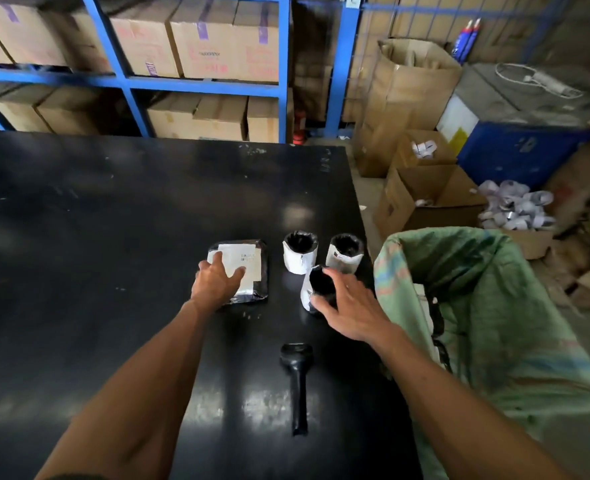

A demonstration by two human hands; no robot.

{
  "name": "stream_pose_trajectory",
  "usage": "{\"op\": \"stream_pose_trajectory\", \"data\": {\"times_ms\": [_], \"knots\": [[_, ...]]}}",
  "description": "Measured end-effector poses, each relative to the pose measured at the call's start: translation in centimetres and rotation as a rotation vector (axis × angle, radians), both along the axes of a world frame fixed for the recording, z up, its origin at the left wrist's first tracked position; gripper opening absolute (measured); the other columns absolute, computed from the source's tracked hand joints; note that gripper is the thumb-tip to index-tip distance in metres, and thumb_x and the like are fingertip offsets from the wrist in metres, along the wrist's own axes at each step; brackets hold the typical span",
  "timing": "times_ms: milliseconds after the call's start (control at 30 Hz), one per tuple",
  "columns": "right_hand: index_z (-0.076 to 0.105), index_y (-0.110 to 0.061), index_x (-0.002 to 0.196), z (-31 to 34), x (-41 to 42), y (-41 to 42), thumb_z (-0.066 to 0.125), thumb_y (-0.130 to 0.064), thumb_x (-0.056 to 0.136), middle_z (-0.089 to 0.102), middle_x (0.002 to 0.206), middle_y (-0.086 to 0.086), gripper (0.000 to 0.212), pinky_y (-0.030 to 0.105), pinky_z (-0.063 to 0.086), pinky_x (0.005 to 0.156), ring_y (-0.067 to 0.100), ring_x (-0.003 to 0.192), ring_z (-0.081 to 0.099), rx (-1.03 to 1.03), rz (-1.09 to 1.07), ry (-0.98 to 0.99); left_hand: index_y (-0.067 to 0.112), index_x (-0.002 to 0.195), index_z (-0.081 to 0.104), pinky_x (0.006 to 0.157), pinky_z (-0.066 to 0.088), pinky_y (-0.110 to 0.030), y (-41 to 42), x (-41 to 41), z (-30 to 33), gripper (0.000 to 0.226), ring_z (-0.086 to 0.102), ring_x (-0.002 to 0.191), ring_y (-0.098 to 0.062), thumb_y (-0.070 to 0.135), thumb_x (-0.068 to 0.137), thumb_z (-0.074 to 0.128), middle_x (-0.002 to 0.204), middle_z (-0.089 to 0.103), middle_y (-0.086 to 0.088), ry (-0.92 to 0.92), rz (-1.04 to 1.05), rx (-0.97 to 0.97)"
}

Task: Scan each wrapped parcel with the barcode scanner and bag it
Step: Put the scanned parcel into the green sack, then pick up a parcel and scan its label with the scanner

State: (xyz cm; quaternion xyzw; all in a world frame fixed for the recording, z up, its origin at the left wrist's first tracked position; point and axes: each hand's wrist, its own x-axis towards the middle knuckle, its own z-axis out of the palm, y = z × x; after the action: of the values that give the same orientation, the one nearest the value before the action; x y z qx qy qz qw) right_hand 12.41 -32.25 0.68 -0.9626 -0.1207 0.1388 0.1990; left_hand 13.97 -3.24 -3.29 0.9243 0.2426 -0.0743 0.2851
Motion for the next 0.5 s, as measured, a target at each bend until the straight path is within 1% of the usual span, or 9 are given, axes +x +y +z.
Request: {"op": "stream_pose_trajectory", "data": {"times_ms": [100, 167, 233, 300, 333, 400, 433, 500], "knots": [[0.022, -0.035, 0.152, -1.4, -1.8, 2.1, 0.042, -0.072, 0.092, 0.045, 0.146, 0.013, 0.073, 0.049, 0.041, 0.107, 0.039, 0.130, 0.052, -0.072, -0.028, 0.172, 0.013, 0.154, 0.025, 0.105, 0.041, -0.052, 1.7, -0.6, -0.8, 0.078, 0.047, 0.127, -0.045, 0.053, 0.096, 0.056, 0.141, 0.040, -0.026, 0.052, -0.049, 0.007], [0.019, -0.036, 0.153, -2.4, -2.9, 3.0, 0.041, -0.077, 0.090, 0.045, 0.145, 0.014, 0.079, 0.049, 0.042, 0.106, 0.038, 0.130, 0.052, -0.127, -0.040, 0.275, 0.013, 0.154, 0.024, 0.106, 0.041, -0.052, 2.7, -0.9, -1.4, 0.079, 0.044, 0.128, -0.045, 0.052, 0.095, 0.058, 0.141, 0.038, -0.025, 0.075, -0.088, 0.005], [0.013, -0.038, 0.157, -3.4, -3.9, 3.6, 0.046, -0.082, 0.084, 0.046, 0.147, 0.015, 0.092, 0.048, 0.041, 0.108, 0.037, 0.133, 0.051, -0.164, -0.054, 0.383, 0.015, 0.156, 0.021, 0.107, 0.040, -0.054, 3.6, -0.9, -2.2, 0.082, 0.040, 0.131, -0.045, 0.053, 0.094, 0.059, 0.143, 0.035, -0.025, 0.096, -0.108, 0.008], [0.006, -0.039, 0.159, -4.2, -4.6, 3.9, 0.058, -0.084, 0.074, 0.044, 0.153, 0.013, 0.109, 0.045, 0.040, 0.109, 0.035, 0.137, 0.048, -0.151, -0.070, 0.512, 0.016, 0.157, 0.016, 0.107, 0.038, -0.055, 4.4, -0.5, -2.9, 0.086, 0.036, 0.134, -0.046, 0.055, 0.093, 0.059, 0.146, 0.032, -0.026, 0.128, -0.106, 0.012], [0.004, -0.039, 0.160, -4.8, -4.9, 4.0, 0.065, -0.081, 0.070, 0.043, 0.155, 0.011, 0.117, 0.044, 0.041, 0.109, 0.033, 0.138, 0.048, -0.119, -0.082, 0.577, 0.016, 0.158, 0.014, 0.108, 0.037, -0.056, 4.7, -0.3, -3.1, 0.088, 0.035, 0.136, -0.046, 0.056, 0.093, 0.058, 0.148, 0.030, -0.026, 0.145, -0.100, 0.015], [0.002, -0.038, 0.161, -6.0, -5.4, 4.2, 0.079, -0.069, 0.066, 0.044, 0.154, 0.010, 0.125, 0.040, 0.043, 0.108, 0.031, 0.135, 0.051, -0.036, -0.121, 0.671, 0.016, 0.159, 0.009, 0.108, 0.036, -0.056, 5.0, 0.5, -3.6, 0.093, 0.033, 0.138, -0.046, 0.060, 0.092, 0.057, 0.150, 0.028, -0.028, 0.184, -0.082, 0.016], [0.004, -0.037, 0.161, -6.7, -5.6, 4.3, 0.083, -0.061, 0.066, 0.047, 0.152, 0.010, 0.125, 0.038, 0.045, 0.107, 0.030, 0.131, 0.054, 0.001, -0.149, 0.687, 0.016, 0.159, 0.007, 0.108, 0.036, -0.056, 5.2, 1.0, -3.9, 0.096, 0.032, 0.138, -0.047, 0.062, 0.092, 0.057, 0.150, 0.027, -0.029, 0.202, -0.072, 0.009], [0.014, -0.037, 0.159, -7.9, -5.9, 4.5, 0.086, -0.045, 0.065, 0.053, 0.145, 0.009, 0.119, 0.033, 0.048, 0.102, 0.026, 0.123, 0.058, 0.068, -0.215, 0.671, 0.017, 0.160, 0.003, 0.108, 0.035, -0.056, 5.3, 2.2, -4.3, 0.100, 0.032, 0.138, -0.047, 0.066, 0.090, 0.056, 0.151, 0.026, -0.030, 0.224, -0.065, -0.021]]}}
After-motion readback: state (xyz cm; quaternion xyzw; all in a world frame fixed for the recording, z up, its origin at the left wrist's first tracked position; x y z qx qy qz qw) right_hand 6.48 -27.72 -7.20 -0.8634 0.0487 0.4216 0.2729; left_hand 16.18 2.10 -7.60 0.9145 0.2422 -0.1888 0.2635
